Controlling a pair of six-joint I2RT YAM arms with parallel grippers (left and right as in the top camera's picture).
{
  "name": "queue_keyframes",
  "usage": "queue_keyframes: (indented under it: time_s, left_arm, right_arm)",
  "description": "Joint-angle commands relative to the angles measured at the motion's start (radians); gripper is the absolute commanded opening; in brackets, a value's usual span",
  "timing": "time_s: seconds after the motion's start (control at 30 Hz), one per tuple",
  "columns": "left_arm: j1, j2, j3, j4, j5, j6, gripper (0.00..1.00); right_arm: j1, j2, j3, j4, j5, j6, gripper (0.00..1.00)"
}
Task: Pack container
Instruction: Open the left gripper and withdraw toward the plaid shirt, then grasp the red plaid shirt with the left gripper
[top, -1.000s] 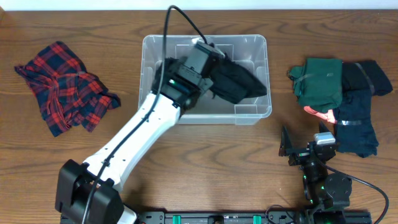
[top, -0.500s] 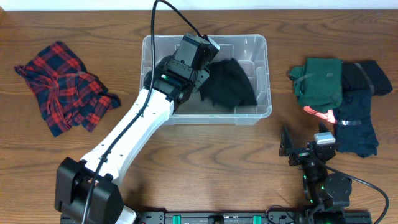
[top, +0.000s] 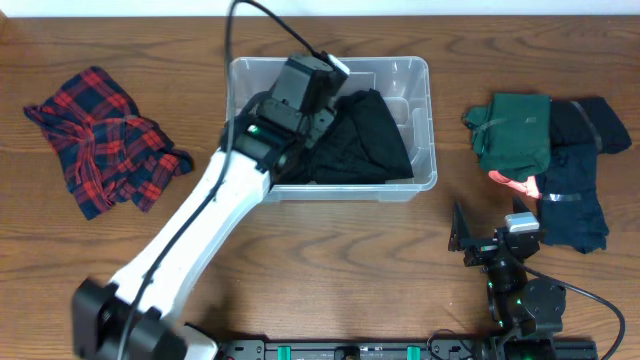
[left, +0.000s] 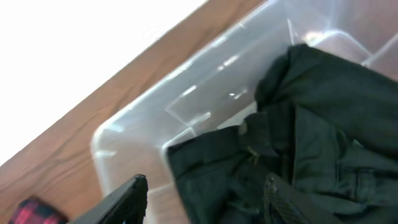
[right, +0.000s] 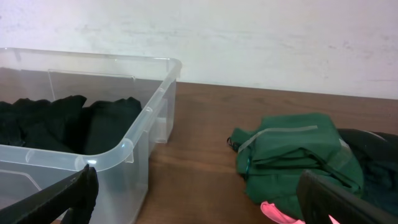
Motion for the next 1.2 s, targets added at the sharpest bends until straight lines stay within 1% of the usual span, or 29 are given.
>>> queue_keyframes:
  time_s: [0.0,0.07,0.17,0.37,0.5,0.53,0.6,0.67,0.8,0.97,1.07,1.17]
  left_arm:
    - [0.026,-0.116,0.03,-0.055,-0.106,-0.099,0.64]
    - [0.056,-0.151,0.03,-0.11,-0.159,-0.121,0.65]
    - [0.135,-0.18,0.03,-0.198,-0.222,-0.188,0.65]
    - [0.342,-0.15,0.029,-0.347,-0.221,-0.307,0.65]
    - [0.442,-0.106,0.024,-0.378,-0.192,-0.331,0.66]
    - [0.456,-0.094,0.023,-0.375,-0.173,-0.322,0.71]
    - [0.483,-0.054,0.023,-0.374,-0.08,-0.227,0.76]
    - [0.497,-0.001,0.022,-0.38,-0.027,-0.132,0.78]
    - [0.501,0.121,0.022,-0.378,-0.048,-0.025,0.78]
    - [0.501,0.241,0.022,-0.328,-0.134,-0.022,0.78]
    - [0.502,0.293,0.022,-0.29,-0.198,-0.041,0.79]
    - [0.507,0.323,0.022,-0.257,-0.22,-0.043,0.78]
  right_arm:
    - [-0.01,-0.008,-0.003,-0.002,-0.004,0.003,0.99]
    - [-0.01,-0.008,-0.003,-0.002,-0.004,0.003,0.99]
    - [-0.01,-0.008,-0.003,-0.002,-0.004,0.003,0.99]
    - [-0.01,-0.008,-0.003,-0.002,-0.004,0.003,0.99]
    - [-0.01,-0.008,-0.003,-0.002,-0.004,0.003,0.99]
    - [-0.01,-0.008,-0.003,-0.002,-0.004,0.003,0.99]
    - [-0.01,-0.008,-0.003,-0.002,-0.004,0.003,0.99]
    - [-0.01,-0.008,-0.003,-0.002,-0.004,0.003,0.99]
    - [-0.01,-0.008,-0.003,-0.002,-0.004,0.003,0.99]
    - [-0.01,-0.008,-0.003,-0.002,-0.004,0.003,0.99]
    - [-0.01,-0.008,-0.003,-0.002,-0.004,0.003,0.99]
    - [-0.01,-0.008,-0.003,-0.002,-0.004,0.003,0.99]
